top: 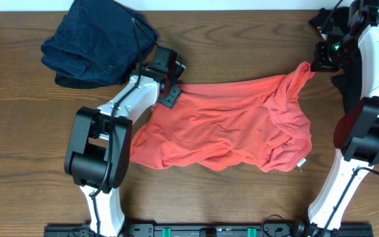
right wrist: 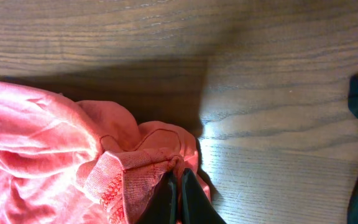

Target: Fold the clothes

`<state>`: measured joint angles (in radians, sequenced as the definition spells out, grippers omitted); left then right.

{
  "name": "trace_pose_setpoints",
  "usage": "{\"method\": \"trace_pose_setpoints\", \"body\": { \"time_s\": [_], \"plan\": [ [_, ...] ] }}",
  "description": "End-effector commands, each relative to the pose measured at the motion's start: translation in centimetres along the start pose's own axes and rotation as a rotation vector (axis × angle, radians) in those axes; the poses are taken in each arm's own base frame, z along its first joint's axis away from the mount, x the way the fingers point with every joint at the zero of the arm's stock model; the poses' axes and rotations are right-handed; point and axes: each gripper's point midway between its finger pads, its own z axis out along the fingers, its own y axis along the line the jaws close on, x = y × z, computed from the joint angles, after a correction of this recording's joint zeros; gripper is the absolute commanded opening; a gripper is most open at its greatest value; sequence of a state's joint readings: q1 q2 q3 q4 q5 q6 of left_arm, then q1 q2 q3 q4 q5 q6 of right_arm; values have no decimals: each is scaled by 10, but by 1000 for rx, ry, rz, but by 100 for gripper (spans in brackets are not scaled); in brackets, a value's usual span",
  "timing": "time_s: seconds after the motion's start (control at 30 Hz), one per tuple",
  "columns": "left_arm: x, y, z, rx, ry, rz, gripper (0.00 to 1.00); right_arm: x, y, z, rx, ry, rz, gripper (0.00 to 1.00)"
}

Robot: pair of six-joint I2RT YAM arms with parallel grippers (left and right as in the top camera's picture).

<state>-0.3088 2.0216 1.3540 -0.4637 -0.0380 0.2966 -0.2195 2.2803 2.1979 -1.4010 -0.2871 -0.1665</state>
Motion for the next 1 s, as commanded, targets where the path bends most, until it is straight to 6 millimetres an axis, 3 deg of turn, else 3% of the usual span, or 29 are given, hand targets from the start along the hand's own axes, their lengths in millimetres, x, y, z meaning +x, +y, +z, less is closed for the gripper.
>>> {"method": "trace_pose_setpoints", "body": {
  "time_s": [0.0,0.1,0.27,0.67,0.97],
  "plan": [
    [4,11,2,-8,4,-4,54,-2,3,-3,3,-8,-22,2],
    [4,17,2,-14,-1,-17,31,-2,2,-3,3,-11,-23,2],
    [2,21,3,-19,-11,-25,15,-2,2,-3,3,-10,-22,1],
    [-4,34,2,-88,-31,-30,15,-2,2,-3,3,-11,-23,2],
    [8,30,2,-74,16,-51,15,-2,2,-3,3,-10,-22,2]
  ]
}}
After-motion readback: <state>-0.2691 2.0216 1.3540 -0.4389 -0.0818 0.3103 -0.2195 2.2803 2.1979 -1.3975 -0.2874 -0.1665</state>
